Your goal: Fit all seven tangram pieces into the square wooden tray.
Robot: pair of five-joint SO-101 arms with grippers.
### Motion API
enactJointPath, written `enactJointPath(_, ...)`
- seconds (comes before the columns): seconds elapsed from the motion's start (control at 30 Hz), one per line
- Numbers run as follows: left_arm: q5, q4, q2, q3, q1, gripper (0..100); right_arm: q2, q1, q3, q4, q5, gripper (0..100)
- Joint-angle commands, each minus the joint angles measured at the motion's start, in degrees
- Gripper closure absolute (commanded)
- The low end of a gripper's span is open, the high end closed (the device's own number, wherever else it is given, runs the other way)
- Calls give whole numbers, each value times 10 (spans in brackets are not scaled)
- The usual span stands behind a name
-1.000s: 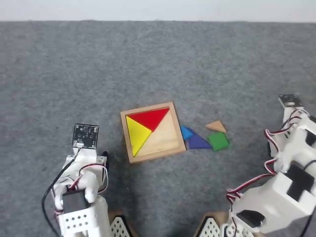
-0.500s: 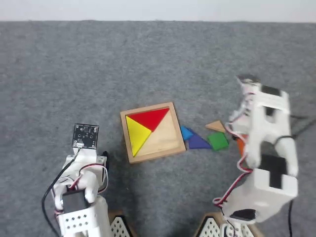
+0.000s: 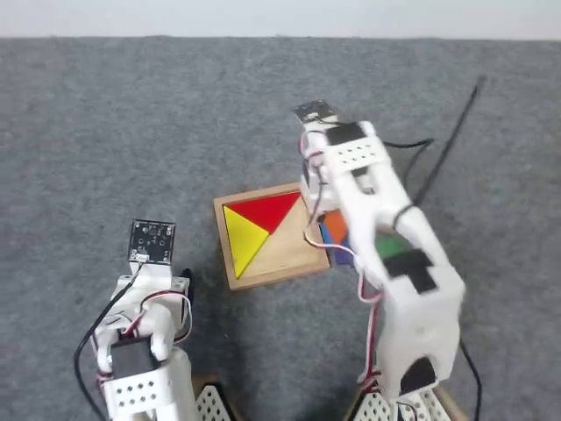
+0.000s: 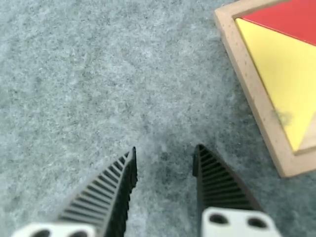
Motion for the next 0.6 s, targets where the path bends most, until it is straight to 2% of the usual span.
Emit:
enactJointPath(0.0, 4, 4, -11, -5, 2, 810, 44, -19, -116, 38, -30, 908)
enactJointPath(0.27, 4, 4, -11, -5, 2, 810, 109, -93, -215, 87, -68, 908)
enactJointPath(0.57, 4, 4, -11, -5, 2, 810, 134, -104, -218, 61, -93, 903)
